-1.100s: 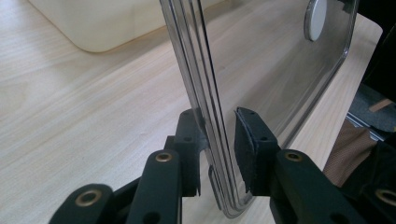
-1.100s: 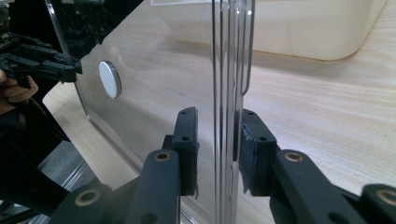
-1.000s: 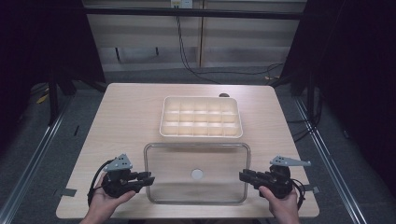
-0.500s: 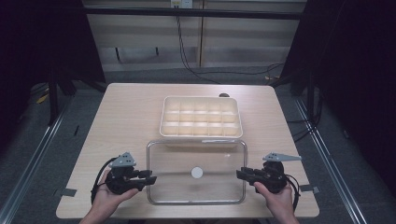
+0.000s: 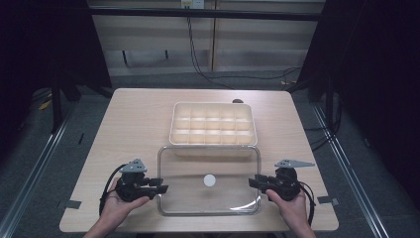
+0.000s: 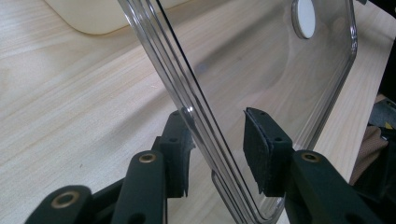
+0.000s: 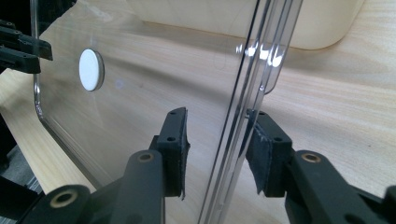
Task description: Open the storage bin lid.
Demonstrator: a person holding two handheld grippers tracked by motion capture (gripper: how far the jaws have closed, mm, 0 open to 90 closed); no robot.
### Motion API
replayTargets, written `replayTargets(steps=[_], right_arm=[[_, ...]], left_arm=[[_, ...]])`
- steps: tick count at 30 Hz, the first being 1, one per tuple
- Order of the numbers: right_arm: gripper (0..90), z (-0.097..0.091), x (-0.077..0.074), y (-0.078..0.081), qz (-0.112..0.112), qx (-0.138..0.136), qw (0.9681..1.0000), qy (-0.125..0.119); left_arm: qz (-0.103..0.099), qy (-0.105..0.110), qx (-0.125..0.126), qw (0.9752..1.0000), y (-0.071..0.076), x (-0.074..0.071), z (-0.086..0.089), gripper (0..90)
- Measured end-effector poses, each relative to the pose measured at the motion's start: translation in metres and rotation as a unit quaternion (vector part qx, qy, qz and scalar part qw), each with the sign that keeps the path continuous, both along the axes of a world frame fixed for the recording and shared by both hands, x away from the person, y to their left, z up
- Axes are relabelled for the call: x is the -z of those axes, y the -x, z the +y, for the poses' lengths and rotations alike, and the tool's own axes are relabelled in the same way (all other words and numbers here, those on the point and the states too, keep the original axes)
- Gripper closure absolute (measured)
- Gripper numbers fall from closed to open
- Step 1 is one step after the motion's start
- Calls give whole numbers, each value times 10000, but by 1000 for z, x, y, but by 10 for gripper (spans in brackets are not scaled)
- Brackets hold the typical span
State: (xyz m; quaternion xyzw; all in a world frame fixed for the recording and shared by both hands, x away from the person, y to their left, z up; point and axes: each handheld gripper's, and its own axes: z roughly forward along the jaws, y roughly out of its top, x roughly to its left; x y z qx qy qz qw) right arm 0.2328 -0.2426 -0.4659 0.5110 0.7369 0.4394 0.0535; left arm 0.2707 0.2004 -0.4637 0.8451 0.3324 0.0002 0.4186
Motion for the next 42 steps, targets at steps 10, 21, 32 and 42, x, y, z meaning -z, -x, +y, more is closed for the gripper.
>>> replayTargets(steps=[10,21,32,42], right_arm=[[539,5,6,-5,238,117,9996,59],[481,12,14,-11,393,116,9988,275],[400,9,24,-16,489,168,9974,492],[347,9,28,-16,451,271,9965,643]], left_arm=[[56,-168,-32,9998,-3,4,-4,568],[377,-232,-81,9990,-8,13,-4,541],[514,-457,-68,9976,-15,22,-11,527],[518,-550,-5,9971,-15,25,-14,478]])
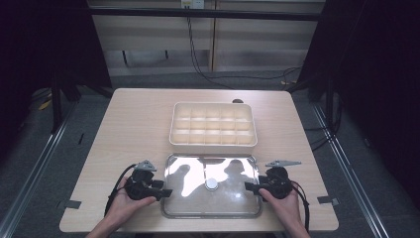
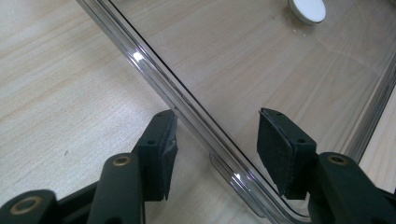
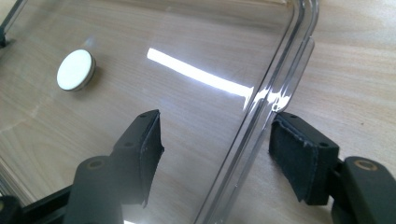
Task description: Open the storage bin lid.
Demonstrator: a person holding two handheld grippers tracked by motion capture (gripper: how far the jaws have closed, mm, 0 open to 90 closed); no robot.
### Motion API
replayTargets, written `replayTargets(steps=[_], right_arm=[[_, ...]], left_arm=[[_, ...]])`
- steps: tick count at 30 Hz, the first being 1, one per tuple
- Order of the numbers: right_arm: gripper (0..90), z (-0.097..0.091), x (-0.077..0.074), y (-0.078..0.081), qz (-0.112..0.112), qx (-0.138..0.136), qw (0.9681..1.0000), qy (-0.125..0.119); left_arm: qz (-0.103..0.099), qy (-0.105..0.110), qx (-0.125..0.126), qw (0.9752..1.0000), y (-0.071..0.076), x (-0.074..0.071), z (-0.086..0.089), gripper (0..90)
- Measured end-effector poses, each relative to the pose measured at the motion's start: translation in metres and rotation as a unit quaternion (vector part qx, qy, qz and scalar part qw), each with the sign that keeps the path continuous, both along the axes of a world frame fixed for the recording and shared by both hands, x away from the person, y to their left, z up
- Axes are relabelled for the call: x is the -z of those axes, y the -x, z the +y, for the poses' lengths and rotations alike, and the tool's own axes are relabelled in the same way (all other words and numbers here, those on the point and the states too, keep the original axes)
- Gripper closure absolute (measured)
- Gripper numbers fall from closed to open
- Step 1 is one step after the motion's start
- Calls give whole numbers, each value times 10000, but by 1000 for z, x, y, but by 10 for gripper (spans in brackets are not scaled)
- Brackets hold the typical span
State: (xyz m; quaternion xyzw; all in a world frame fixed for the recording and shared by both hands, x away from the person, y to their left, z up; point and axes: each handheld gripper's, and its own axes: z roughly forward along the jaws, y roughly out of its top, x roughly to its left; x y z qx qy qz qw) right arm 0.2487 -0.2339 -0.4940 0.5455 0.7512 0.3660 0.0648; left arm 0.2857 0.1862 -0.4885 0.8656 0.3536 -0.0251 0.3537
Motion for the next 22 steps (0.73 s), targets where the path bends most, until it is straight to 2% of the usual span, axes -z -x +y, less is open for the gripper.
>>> replayTargets(steps=[3,4,5,7,9,10,12,13,14,15,16,17,18,19,20,22], right_arm=[[346,-1,-1,1,-34,-10,9999,94],[347,-2,-2,2,-62,-7,9999,151],[347,-3,-3,2,-119,-13,9998,146],[340,-6,-6,4,-206,-7,9998,4],[340,-8,-7,4,-251,-28,9997,-41],[337,-9,-8,5,-332,-72,9994,-91],[310,-11,-16,11,-634,-182,9975,-270],[287,-13,-20,14,-795,-212,9961,-309],[265,-14,-24,18,-952,-160,9948,-320],[236,-16,-28,21,-1104,-98,9933,-316],[236,-16,-28,21,-1104,-98,9933,-316],[238,-21,-36,26,-1285,-105,9904,-494],[228,-23,-40,29,-1379,-69,9892,-497],[228,-23,-40,29,-1379,-69,9892,-497],[227,-28,-44,33,-1493,-49,9874,-520],[218,-30,-44,35,-1518,-1,9870,-523]], left_arm=[[-23,-17,-49,10000,-1,0,1,477],[-142,-94,-70,9998,0,0,1,466],[-198,-105,-96,9997,0,0,2,463],[-129,-27,-178,9998,-2,0,4,415],[-150,4,-196,9997,-3,-1,5,406],[-225,63,-223,9995,-2,-2,7,406],[-274,120,-250,9992,-2,-5,10,362],[-465,205,-294,9983,2,-10,13,351],[-566,283,-316,9975,5,-14,16,340],[-566,283,-316,9975,5,-14,16,327],[-688,363,-309,9965,9,-17,18,327],[-933,314,-362,9945,16,-22,21,323],[-999,304,-410,9937,18,-24,24,320],[-999,304,-410,9937,18,-24,24,314],[-1019,443,-482,9926,21,-26,32,312],[-1049,446,-568,9919,21,-27,36,311]])
